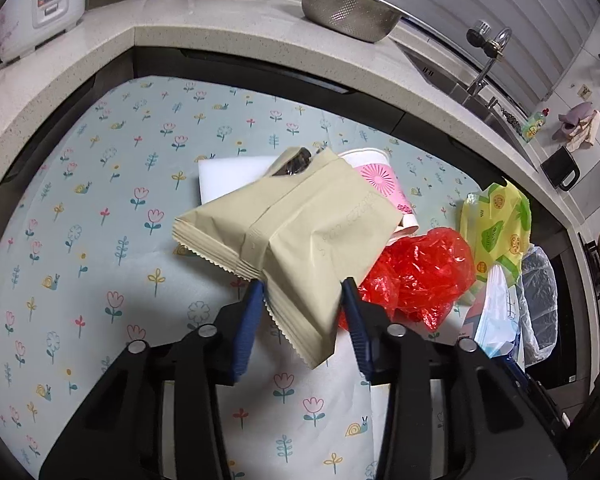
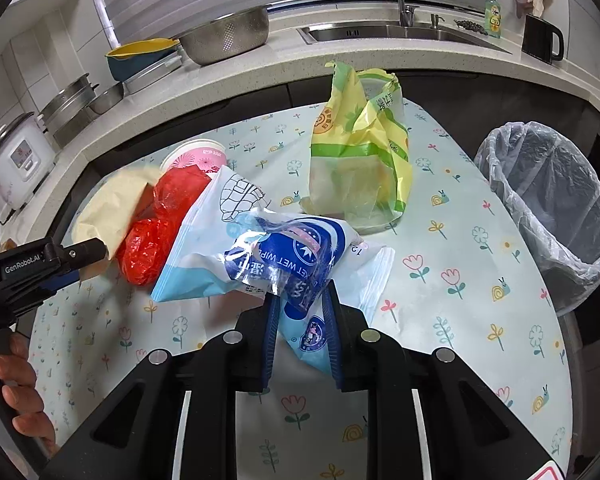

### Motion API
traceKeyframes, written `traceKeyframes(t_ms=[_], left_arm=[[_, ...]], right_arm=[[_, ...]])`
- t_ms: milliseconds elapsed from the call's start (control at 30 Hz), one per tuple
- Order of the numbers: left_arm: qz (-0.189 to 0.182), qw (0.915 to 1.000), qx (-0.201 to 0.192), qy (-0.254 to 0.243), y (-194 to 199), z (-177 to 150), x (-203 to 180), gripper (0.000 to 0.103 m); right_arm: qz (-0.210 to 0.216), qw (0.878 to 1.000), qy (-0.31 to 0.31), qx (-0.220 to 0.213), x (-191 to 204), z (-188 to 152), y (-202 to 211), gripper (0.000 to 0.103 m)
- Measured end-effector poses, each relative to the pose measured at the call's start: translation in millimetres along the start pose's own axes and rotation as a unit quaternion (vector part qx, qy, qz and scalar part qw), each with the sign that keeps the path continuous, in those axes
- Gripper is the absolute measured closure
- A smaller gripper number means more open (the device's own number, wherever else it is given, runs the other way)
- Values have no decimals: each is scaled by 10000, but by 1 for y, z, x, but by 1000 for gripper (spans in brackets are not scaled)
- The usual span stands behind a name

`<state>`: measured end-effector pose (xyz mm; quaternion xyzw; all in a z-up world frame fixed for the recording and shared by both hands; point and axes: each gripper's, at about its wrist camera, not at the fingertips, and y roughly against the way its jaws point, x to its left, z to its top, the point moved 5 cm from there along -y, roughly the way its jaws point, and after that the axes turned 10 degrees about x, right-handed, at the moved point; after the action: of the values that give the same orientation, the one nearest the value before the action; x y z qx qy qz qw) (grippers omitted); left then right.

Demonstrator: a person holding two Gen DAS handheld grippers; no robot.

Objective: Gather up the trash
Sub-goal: 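Grasp the blue wet wipes pack with the right tool while the left tool grasps the beige snack bag, then carry the beige snack bag and wet wipes pack in both tools toward the bin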

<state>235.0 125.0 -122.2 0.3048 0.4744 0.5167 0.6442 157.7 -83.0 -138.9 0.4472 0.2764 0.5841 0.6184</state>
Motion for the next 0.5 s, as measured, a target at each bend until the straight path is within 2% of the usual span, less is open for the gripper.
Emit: traceKeyframes(t_ms=[67, 500], left_arm=[[-25, 10000, -42, -37, 7, -2, -2, 72], [-74, 9977, -584, -331, 70, -17, -28, 74]], right_arm=[[12, 10000, -19, -41, -1, 0, 5, 83], [133, 9986, -64, -504, -5, 0, 63, 83]])
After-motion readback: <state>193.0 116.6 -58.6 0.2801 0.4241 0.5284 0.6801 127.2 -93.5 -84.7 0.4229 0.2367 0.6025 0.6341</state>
